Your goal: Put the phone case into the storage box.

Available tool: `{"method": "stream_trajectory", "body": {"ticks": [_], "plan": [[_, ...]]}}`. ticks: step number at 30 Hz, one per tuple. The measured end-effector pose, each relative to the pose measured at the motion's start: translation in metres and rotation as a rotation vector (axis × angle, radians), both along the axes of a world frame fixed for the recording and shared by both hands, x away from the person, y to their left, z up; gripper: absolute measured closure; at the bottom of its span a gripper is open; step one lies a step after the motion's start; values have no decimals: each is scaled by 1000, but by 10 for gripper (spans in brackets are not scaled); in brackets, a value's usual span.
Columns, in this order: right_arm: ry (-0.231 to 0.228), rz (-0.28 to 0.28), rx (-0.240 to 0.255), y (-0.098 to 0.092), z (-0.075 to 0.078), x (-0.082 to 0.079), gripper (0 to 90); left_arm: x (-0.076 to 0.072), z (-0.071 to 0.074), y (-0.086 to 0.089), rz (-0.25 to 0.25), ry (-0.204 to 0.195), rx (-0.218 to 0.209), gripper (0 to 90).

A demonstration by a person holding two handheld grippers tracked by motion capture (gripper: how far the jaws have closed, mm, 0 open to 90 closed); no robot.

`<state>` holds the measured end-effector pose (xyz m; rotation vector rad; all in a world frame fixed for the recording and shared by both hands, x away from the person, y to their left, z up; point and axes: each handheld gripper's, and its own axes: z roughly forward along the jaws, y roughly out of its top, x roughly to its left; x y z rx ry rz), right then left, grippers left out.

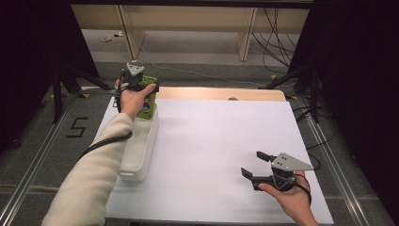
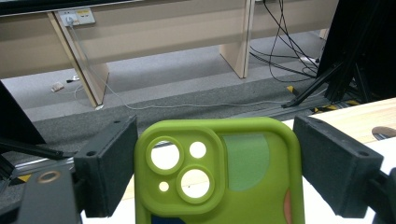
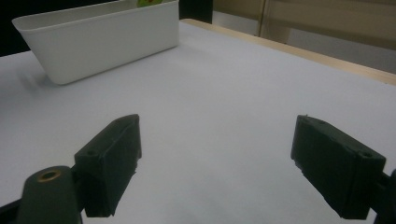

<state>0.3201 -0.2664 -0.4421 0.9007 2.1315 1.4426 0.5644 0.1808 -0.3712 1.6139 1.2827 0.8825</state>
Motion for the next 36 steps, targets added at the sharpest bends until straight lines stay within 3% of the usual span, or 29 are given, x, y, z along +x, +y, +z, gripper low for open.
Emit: {"method": "stream_trajectory", "body": {"ticks": [36], "plan": [[0, 1, 0, 0, 0, 0, 173, -1, -12, 0, 1, 29, 3, 164]]}}
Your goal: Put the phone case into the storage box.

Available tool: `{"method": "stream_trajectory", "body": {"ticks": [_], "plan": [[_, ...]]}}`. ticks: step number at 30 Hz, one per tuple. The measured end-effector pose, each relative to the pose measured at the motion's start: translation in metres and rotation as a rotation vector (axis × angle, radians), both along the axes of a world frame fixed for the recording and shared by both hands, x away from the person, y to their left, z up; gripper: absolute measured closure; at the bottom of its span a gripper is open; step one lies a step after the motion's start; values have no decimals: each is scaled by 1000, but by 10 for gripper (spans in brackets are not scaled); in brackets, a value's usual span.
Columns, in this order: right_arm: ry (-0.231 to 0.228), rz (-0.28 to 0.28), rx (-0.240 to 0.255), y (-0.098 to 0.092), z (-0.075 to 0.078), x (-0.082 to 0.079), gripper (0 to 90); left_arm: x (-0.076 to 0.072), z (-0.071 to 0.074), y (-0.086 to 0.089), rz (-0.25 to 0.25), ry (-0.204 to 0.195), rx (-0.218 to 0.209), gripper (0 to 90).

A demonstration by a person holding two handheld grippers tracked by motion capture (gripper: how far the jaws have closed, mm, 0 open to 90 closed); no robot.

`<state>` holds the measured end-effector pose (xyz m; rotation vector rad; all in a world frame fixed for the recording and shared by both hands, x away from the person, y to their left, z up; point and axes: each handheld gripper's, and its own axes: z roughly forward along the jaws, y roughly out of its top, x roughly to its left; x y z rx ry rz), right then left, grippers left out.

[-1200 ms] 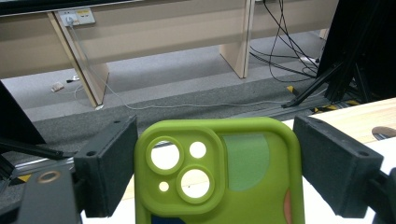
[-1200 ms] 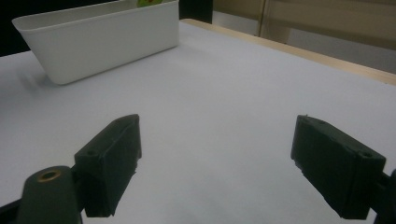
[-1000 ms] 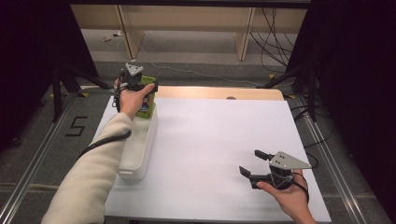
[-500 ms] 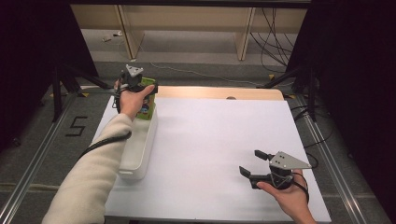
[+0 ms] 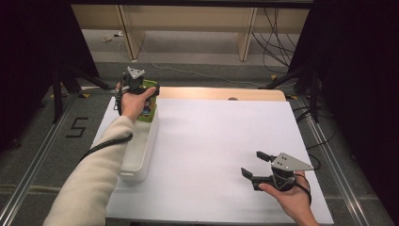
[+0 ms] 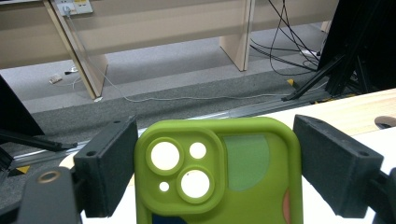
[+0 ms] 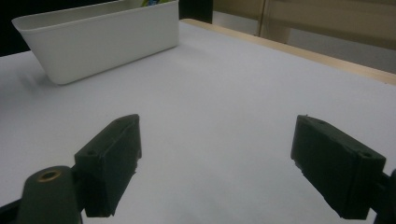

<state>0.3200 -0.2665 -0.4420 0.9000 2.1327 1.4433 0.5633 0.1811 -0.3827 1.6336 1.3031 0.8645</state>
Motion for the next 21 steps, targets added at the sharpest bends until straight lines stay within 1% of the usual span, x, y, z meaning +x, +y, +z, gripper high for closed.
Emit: {"method": "stream_trajectory", "body": {"ticks": [21], "plan": [[0, 1, -2, 0, 0, 0, 173, 0, -7, 1, 4, 15, -1, 164]]}}
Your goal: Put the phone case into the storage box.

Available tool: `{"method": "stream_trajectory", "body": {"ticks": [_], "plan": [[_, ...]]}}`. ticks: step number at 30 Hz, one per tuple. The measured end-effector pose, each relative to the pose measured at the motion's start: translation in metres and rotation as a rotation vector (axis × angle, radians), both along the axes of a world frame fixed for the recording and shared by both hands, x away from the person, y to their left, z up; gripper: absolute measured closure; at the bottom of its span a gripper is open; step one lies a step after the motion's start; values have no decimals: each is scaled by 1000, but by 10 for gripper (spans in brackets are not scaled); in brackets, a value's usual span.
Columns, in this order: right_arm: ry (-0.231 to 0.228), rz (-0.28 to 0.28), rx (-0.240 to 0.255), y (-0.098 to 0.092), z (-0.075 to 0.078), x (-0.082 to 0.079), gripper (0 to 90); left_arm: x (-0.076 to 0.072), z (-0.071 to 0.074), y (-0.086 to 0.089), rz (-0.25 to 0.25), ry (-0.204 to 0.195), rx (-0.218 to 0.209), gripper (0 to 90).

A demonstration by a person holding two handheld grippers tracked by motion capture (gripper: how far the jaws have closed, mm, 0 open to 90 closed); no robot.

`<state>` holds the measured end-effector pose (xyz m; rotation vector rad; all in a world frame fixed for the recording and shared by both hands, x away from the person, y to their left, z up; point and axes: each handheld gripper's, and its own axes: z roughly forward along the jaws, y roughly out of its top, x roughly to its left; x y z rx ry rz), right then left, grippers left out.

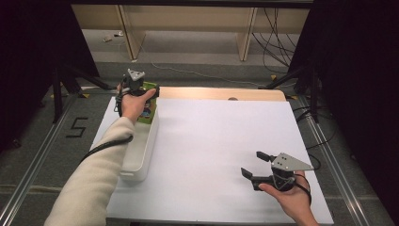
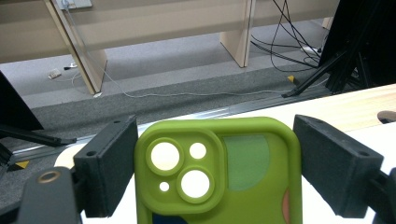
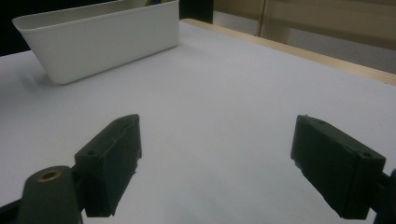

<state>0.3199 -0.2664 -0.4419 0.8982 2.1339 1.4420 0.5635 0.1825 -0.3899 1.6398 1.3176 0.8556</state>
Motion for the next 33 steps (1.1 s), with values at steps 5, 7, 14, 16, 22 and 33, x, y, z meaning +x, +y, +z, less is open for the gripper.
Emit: {"method": "stream_trajectory", "body": {"ticks": [5, 7, 14, 16, 22, 33], "plan": [[0, -1, 0, 0, 0, 0, 173, 0, -1, 0, 2, 2, -1, 165], [0, 1, 0, 0, 0, 0, 173, 0, -1, 0, 2, 4, 0, 165], [1, 1, 0, 0, 0, 0, 173, 0, -2, 0, 0, 6, -2, 164], [1, 0, -1, 0, 0, 0, 173, 0, -2, 0, 0, 6, -1, 165], [1, 1, 0, 0, 0, 0, 173, 0, -5, 0, 1, 11, 1, 164], [1, 1, -1, 0, 0, 0, 173, 0, -7, 0, 1, 16, 5, 164]]}}
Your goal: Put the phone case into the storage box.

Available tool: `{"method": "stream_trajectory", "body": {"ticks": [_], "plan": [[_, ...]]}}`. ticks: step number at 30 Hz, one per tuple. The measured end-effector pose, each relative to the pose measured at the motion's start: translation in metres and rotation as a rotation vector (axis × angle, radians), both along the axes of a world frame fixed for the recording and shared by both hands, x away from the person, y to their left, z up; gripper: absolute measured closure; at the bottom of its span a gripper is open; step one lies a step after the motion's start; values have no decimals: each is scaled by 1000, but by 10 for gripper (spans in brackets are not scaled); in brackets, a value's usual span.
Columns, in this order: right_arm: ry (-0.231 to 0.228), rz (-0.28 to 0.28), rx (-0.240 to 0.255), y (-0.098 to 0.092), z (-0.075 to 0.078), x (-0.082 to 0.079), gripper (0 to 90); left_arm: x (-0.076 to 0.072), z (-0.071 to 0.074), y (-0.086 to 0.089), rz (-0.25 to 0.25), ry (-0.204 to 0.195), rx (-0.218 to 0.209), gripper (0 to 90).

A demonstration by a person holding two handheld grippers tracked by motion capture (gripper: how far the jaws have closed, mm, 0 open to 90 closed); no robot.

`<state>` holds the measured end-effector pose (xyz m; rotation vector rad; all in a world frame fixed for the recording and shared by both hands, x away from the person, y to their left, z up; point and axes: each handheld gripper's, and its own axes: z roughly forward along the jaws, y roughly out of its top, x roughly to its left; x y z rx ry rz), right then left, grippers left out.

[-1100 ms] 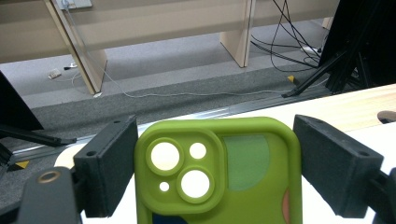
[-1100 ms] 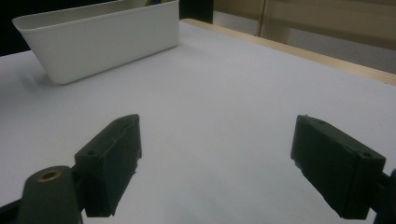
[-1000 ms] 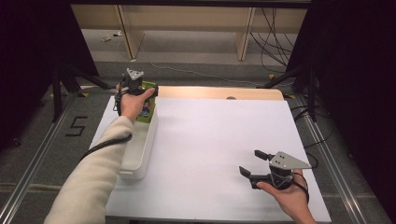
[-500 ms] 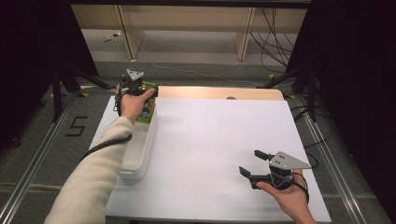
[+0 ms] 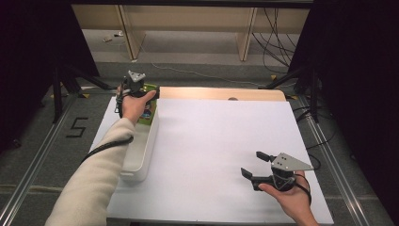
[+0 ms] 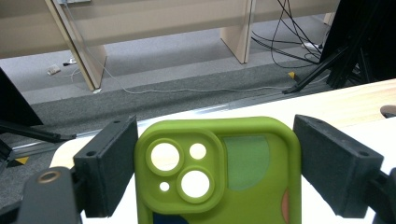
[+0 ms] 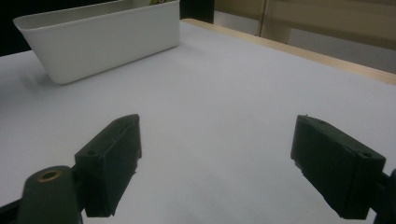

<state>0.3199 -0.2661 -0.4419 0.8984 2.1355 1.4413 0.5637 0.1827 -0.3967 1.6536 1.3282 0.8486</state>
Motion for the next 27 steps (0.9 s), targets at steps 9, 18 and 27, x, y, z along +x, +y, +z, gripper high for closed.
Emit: {"method": "stream_trajectory", "body": {"ticks": [9, 18, 27], "plan": [[0, 0, 0, 0, 0, 0, 173, -1, -3, 1, 0, 9, 2, 164], [1, 0, 0, 0, 0, 0, 173, -2, -6, -1, -7, 16, 9, 164], [1, 2, 1, 0, 0, 0, 173, -2, -8, -1, -9, 22, 11, 163]]}}
